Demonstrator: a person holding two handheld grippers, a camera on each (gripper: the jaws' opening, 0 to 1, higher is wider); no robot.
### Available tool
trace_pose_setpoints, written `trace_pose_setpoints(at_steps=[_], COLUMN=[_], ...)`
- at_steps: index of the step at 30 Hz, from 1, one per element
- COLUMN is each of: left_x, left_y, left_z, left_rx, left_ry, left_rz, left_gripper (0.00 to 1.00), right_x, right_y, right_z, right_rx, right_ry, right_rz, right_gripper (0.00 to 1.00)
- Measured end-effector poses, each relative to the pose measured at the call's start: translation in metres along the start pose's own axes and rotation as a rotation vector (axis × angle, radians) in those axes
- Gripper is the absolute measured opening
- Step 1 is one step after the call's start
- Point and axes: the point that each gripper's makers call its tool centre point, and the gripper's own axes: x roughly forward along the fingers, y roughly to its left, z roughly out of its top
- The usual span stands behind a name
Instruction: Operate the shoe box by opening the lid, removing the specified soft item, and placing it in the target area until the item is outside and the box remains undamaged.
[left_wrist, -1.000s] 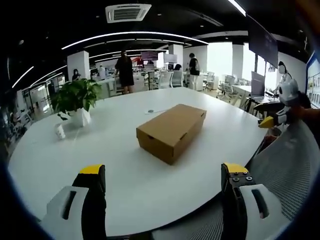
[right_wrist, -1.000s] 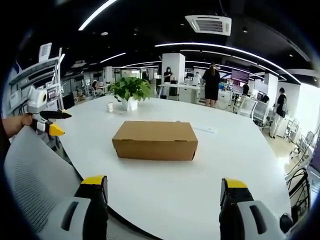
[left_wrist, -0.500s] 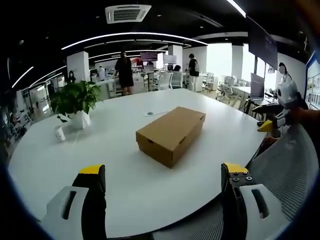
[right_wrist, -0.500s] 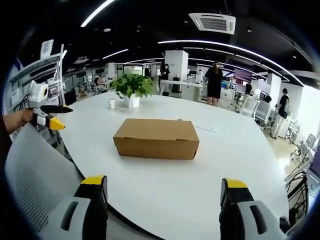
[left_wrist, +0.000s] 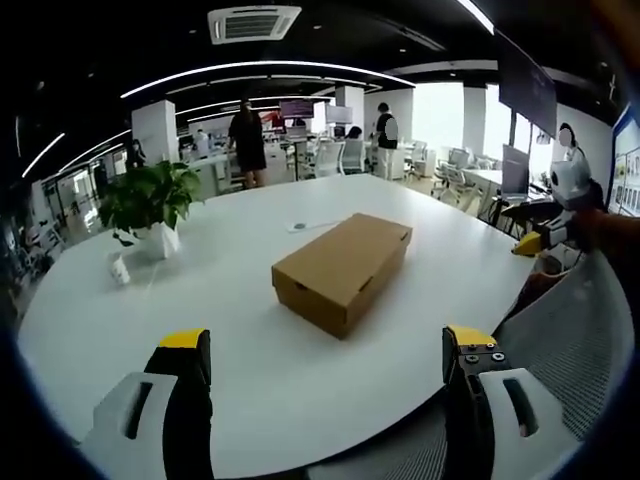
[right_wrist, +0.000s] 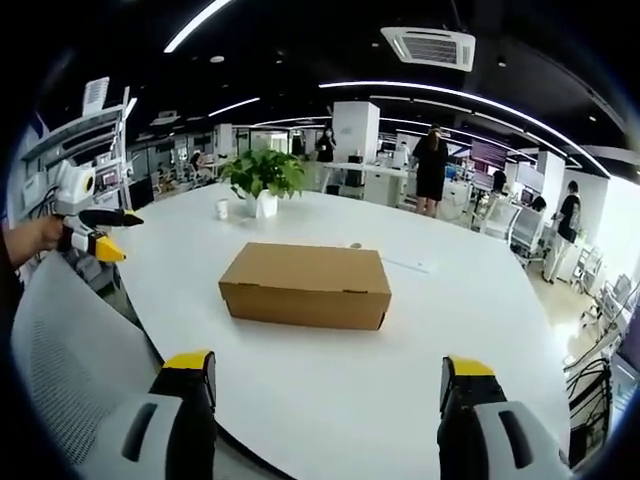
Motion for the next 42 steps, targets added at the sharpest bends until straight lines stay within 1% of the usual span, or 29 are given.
trace_pose_setpoints(at_steps=[5, 15, 23, 27, 30, 35, 42], left_x=[0.005, 0.018, 0.024, 0.029, 0.034, 0.041, 0.049], left_y=[0.000, -0.004, -0.004, -0.005, -0.008, -0.015, -0.015], left_z=[0.003, 0.011, 0.013, 0.011, 0.010, 0.011, 0.015], left_rx=[0.005, 0.010, -0.010, -0.018, -0.035, -0.031, -0.035], left_ry=[0.012, 0.007, 0.003, 0.003, 0.004, 0.007, 0.003], left_rz=[0.003, -0.009, -0.004, 0.007, 0.002, -0.007, -0.002], left_gripper=[1.00, 1.00, 1.00, 1.00, 1.00, 1.00, 1.00], right_x=[0.004, 0.013, 0.018, 0.022, 0.024, 0.028, 0.034], right_y=[-0.003, -0.012, -0.015, -0.017, -0.017, -0.018, -0.024], right_z=[0.002, 0.009, 0.011, 0.011, 0.014, 0.016, 0.020], right_rx=[-0.002, -0.016, -0.030, -0.031, -0.025, -0.025, -0.028], right_ry=[0.003, 0.003, 0.012, 0.017, 0.009, 0.005, -0.002], right_rz=[0.011, 0.020, 0.035, 0.044, 0.051, 0.056, 0.059], right_gripper=[0.93, 0.92, 0.91, 0.91, 0.90, 0.89, 0.89])
